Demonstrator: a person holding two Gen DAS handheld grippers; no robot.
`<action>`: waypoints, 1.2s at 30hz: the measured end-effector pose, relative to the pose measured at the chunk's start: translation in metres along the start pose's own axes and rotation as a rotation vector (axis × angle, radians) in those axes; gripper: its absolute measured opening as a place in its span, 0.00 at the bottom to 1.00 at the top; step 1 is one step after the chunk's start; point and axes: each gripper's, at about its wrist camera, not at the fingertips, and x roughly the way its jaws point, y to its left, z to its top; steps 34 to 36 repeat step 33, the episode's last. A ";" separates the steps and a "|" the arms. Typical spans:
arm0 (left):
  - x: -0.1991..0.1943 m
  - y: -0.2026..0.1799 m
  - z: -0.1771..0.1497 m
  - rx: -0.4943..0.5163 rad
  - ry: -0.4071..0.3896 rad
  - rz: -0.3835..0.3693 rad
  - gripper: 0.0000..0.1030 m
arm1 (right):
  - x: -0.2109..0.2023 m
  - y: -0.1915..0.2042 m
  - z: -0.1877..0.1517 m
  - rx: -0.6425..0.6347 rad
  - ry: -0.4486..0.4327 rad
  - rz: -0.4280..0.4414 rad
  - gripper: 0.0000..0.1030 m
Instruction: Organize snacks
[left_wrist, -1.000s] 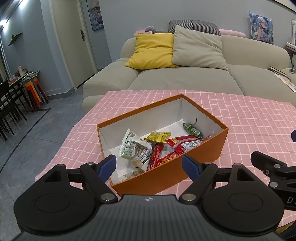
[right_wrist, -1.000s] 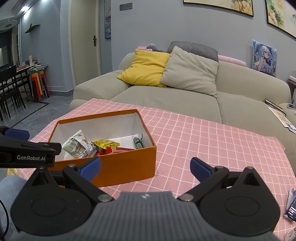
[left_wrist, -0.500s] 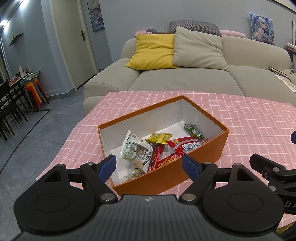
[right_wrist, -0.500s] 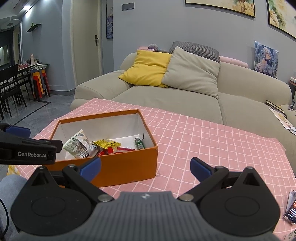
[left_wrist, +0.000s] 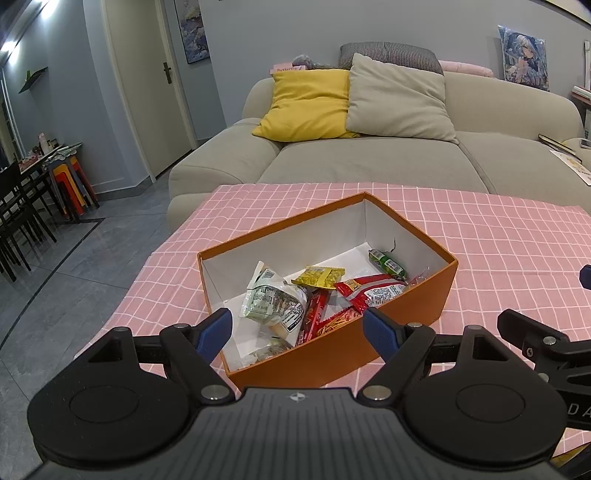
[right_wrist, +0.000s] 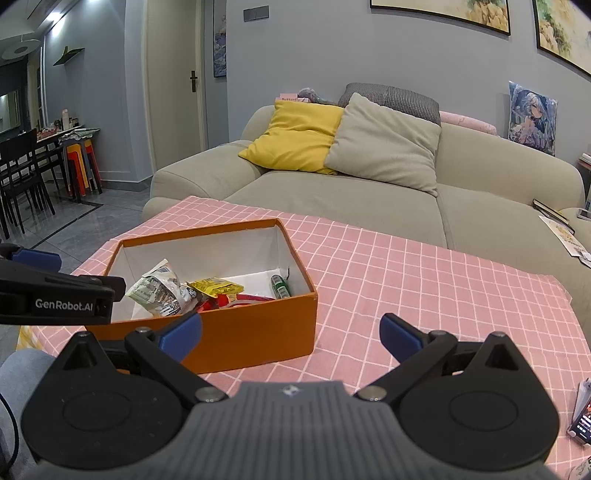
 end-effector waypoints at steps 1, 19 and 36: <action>0.000 0.000 0.000 0.000 0.000 0.000 0.91 | 0.000 0.000 0.000 0.000 -0.001 0.001 0.96; -0.004 0.002 0.002 -0.006 -0.011 0.007 0.91 | 0.000 0.001 -0.001 -0.006 -0.001 0.003 0.96; -0.006 0.002 0.003 -0.005 -0.023 -0.002 0.91 | 0.000 0.000 -0.001 -0.007 0.000 0.004 0.96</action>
